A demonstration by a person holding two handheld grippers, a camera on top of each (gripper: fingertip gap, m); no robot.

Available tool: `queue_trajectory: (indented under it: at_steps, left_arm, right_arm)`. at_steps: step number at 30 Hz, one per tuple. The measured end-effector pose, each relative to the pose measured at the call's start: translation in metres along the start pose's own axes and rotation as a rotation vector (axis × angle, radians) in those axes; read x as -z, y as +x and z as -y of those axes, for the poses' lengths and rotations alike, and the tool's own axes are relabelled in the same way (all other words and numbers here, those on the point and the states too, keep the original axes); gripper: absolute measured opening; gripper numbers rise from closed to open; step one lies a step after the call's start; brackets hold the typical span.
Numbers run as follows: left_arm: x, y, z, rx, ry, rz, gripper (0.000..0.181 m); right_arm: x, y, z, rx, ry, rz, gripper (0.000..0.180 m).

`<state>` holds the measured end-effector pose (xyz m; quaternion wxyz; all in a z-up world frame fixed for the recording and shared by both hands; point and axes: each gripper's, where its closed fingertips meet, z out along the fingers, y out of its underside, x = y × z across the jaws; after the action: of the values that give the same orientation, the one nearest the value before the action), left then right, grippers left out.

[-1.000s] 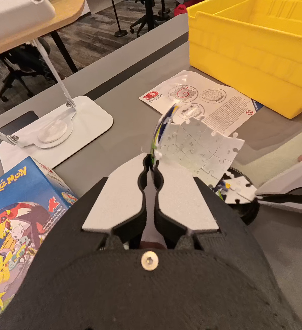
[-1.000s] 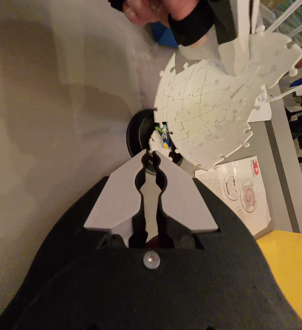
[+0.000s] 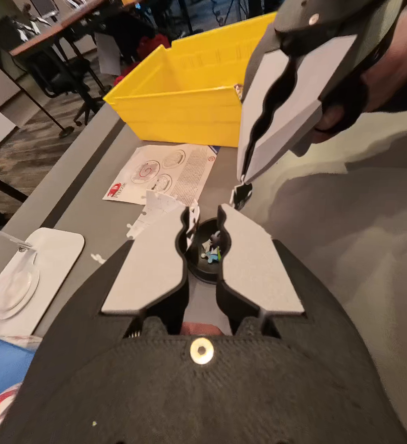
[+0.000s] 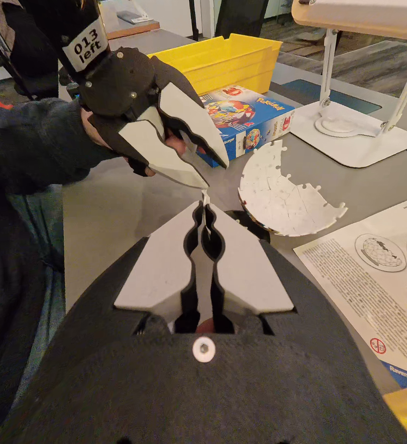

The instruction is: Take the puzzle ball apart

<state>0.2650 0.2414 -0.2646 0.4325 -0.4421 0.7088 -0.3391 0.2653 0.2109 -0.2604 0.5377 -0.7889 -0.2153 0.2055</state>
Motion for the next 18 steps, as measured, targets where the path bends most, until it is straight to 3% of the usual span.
queue_trajectory:
  at_steps: [2,6,9,13,15,18]
  left_arm:
    - [-0.004,0.005,-0.002,-0.018,-0.001,-0.021,0.008]
    - [-0.001,0.015,0.001,-0.002,0.019,-0.095,0.005]
    - [0.009,0.022,0.003,0.054,0.043,-0.194,0.021]
    - [0.005,0.024,-0.002,0.031,0.003,-0.188,0.025]
    - [-0.003,0.022,-0.004,0.001,-0.024,-0.133,0.009]
    - [-0.010,0.019,-0.003,0.097,-0.038,-0.083,0.002]
  right_arm:
    - [-0.002,-0.002,0.001,0.008,-0.005,0.000,0.000]
    - [-0.003,-0.001,0.001,0.013,-0.006,-0.022,0.000]
    - [-0.001,0.001,0.003,0.003,0.012,-0.027,0.000]
    - [-0.002,-0.005,0.012,0.005,0.040,0.001,0.000]
    - [-0.002,-0.005,0.015,0.009,0.045,-0.014,0.000]
    - [-0.002,0.006,0.016,0.032,0.043,-0.137,0.000]
